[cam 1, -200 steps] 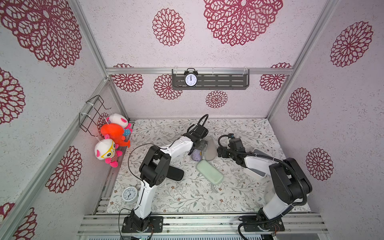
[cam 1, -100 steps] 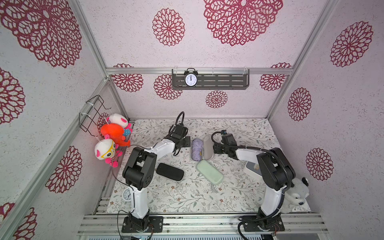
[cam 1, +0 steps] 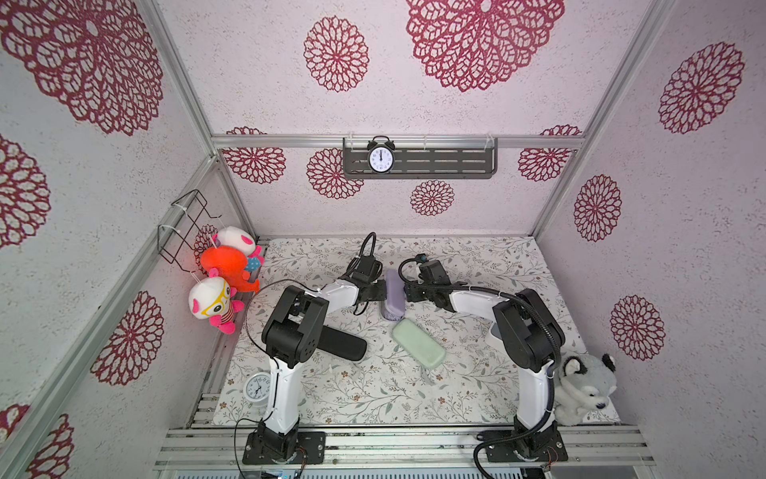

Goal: Put umbrellas into zippered umbrella sleeves
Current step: Close the umbrella sleeve at the center of the board.

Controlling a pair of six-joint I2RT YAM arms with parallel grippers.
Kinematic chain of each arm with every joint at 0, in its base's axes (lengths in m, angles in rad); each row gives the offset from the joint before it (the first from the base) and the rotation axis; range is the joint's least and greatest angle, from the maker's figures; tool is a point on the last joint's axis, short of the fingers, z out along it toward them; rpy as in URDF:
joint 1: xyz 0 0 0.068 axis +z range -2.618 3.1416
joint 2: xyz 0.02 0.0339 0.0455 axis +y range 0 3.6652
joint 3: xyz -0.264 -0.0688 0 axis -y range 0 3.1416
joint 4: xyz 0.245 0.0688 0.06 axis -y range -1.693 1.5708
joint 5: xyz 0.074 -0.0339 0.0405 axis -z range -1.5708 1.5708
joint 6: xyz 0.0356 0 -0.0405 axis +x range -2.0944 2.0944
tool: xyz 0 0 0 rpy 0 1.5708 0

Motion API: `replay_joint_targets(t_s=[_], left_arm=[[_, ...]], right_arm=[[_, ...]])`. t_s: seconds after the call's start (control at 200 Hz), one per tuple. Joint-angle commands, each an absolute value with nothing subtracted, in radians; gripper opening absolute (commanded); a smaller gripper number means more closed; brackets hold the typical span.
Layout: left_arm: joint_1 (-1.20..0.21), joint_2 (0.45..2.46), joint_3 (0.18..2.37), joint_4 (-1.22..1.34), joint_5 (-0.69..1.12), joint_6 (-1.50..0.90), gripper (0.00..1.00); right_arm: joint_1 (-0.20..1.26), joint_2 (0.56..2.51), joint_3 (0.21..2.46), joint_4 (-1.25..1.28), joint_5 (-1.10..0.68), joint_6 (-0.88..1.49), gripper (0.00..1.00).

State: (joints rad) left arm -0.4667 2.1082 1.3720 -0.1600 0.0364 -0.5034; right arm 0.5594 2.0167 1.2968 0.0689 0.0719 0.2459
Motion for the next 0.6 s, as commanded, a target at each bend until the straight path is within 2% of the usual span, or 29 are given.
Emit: replay_joint_targets(t_s=[0.0,0.06,0.135,0.325,0.465,0.59], left_arm=[[-0.469,2.095,1.349,-0.102,0.106,-0.507,0.44],[-0.443,2.068,1.329,-0.100,0.144,-0.521,0.46],[-0.426,2.013,1.292,-0.088,0.127,-0.512,0.56],[-0.412,1.877,1.260,-0.181,0.018,-0.473,0.60],[-0.389,1.839,1.177,-0.061,0.073,-0.545,0.62],[-0.392,1.842,1.129,0.105,0.098,-0.606,0.70]], right_arm=[[0.609,2.026,1.339,0.046,0.062,0.189,0.75],[0.611,2.026,1.338,0.027,0.070,0.167,0.75],[0.605,2.017,1.328,-0.002,0.136,0.143,0.74],[0.578,1.976,1.289,0.066,0.048,0.158,0.75],[0.580,1.958,1.289,0.090,0.003,0.175,0.75],[0.584,1.975,1.314,0.065,0.009,0.167,0.75]])
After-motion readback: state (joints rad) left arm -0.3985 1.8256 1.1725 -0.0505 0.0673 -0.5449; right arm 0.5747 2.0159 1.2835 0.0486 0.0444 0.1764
